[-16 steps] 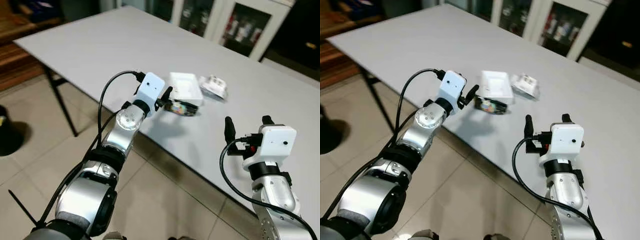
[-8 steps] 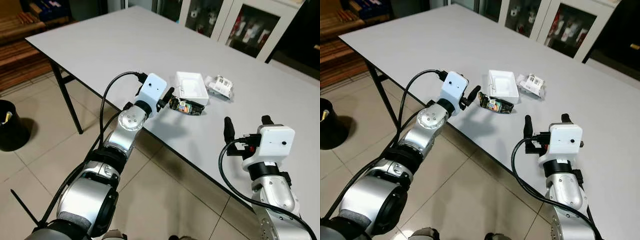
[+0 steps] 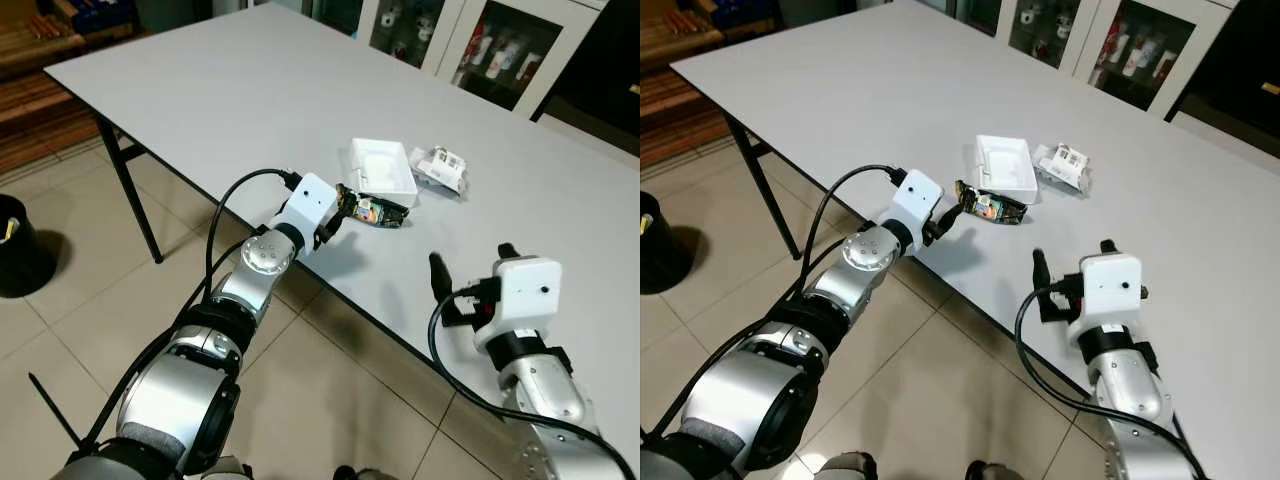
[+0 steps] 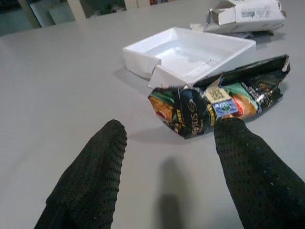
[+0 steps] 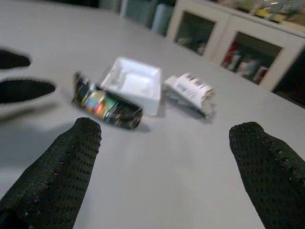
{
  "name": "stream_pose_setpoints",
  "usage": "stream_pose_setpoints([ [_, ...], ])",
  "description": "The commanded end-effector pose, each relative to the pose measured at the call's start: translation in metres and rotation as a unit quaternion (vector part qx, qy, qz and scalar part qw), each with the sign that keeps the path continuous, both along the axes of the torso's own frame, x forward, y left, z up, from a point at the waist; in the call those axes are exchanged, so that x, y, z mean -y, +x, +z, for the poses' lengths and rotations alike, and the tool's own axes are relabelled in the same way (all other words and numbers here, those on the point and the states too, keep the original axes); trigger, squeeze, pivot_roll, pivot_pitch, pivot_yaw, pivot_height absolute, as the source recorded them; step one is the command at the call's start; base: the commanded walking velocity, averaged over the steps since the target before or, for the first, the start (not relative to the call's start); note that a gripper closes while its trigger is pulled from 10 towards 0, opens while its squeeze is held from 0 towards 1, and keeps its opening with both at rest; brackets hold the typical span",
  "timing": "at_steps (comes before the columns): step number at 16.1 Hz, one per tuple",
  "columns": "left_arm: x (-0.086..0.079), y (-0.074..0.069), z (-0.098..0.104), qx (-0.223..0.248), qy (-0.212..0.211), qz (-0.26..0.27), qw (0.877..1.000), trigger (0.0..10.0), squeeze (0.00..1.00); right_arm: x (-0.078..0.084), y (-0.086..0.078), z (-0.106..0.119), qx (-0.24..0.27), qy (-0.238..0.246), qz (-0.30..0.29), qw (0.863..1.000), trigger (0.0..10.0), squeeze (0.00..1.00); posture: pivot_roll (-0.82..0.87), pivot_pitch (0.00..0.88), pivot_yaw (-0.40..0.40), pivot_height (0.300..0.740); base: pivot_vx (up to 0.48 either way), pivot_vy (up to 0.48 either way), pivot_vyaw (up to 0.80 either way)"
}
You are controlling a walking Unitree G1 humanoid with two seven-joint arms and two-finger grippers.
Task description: Picking trash to rubbish bin
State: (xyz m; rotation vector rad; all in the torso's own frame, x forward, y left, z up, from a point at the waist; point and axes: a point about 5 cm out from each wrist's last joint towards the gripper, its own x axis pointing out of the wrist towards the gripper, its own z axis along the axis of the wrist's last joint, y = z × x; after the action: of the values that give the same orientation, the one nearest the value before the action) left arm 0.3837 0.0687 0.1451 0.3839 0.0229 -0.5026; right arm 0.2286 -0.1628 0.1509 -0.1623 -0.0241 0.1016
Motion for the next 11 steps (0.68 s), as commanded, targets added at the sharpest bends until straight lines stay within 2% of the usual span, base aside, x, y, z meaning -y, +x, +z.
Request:
stream_pose_setpoints([
  [1, 0.011, 0.000, 0.005, 0.009, 0.002, -0.021, 1.000, 10.0, 0.00, -0.001, -0.001, -0.007, -0.028, -0.018, 0.019, 0.999, 10.0, 1.00, 0.10, 0.169, -0.131, 0.740, 0.000, 0.000, 0.00],
  [6, 0.018, 0.005, 0.023, 0.074, 0.056, -0.031, 0.995, 10.0, 0.00, -0.013, -0.007, -0.007, -0.027, -0.019, 0.045, 0.998, 10.0, 1.00, 0.09, 0.169, -0.114, 0.740, 0.000, 0.000, 0.00],
  [11, 0.030, 0.003, 0.028, 0.099, 0.098, -0.064, 0.988, 10.0, 0.00, -0.017, -0.016, -0.008, -0.026, -0.027, 0.044, 0.998, 10.0, 1.00, 0.05, 0.195, -0.096, 0.740, 0.000, 0.000, 0.00],
])
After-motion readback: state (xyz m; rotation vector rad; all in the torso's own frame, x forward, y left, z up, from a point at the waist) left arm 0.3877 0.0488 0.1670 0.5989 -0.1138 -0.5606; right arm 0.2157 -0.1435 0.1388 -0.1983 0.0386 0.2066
